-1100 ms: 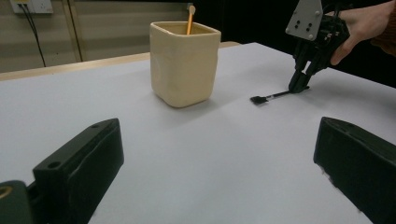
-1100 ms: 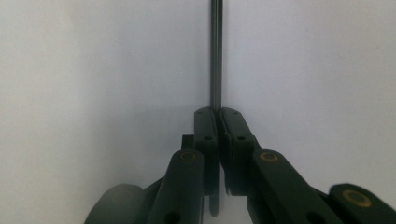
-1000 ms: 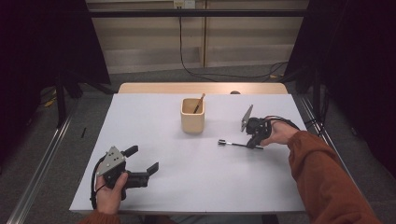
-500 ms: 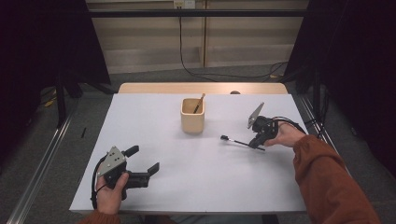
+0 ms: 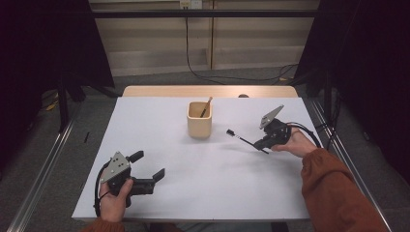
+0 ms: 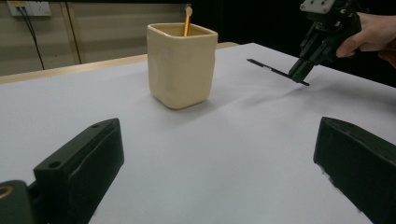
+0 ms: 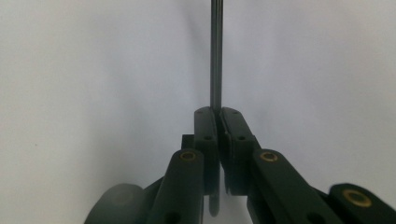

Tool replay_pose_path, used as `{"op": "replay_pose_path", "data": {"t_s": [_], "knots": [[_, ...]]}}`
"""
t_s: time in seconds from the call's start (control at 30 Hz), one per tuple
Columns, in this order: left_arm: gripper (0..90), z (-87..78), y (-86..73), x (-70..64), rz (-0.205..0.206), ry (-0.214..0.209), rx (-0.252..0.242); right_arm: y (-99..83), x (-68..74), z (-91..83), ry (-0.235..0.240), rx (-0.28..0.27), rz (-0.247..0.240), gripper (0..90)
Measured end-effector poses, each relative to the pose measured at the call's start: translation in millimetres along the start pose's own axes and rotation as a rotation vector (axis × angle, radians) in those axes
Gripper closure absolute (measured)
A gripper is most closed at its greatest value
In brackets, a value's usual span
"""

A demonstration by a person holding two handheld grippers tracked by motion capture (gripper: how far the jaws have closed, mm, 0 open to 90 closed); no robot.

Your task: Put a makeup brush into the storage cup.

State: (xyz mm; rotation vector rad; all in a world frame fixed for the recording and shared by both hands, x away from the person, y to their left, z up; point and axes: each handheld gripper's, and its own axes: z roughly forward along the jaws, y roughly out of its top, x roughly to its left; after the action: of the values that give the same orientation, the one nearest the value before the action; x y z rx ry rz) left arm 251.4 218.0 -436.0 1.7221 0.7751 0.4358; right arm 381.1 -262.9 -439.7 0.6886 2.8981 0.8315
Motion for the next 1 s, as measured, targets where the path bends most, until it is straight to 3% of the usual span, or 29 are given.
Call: {"op": "replay_pose_path", "data": {"t_s": [0.27,0.5,0.67,0.83,1.0], "knots": [[1.7,-0.8,0.3,-0.1,0.002,0.009,0.001,-12.1,14.5,-2.3,0.001,-0.064,0.027,85.9],[1.7,-0.8,0.3,-0.3,0.002,0.009,0.001,-25.0,18.2,-4.8,-0.002,-0.129,0.094,85.9],[1.7,-0.9,0.4,0.2,0.005,0.009,0.003,-28.0,22.3,-9.7,0.008,-0.246,0.141,85.9],[1.7,-1.2,0.4,0.1,0.005,0.009,0.001,-26.7,30.5,-13.9,0.000,-0.310,0.140,85.8],[1.7,-1.0,0.2,-0.3,0.004,0.011,0.001,-26.4,39.6,-13.3,-0.013,-0.337,0.139,85.9]]}}
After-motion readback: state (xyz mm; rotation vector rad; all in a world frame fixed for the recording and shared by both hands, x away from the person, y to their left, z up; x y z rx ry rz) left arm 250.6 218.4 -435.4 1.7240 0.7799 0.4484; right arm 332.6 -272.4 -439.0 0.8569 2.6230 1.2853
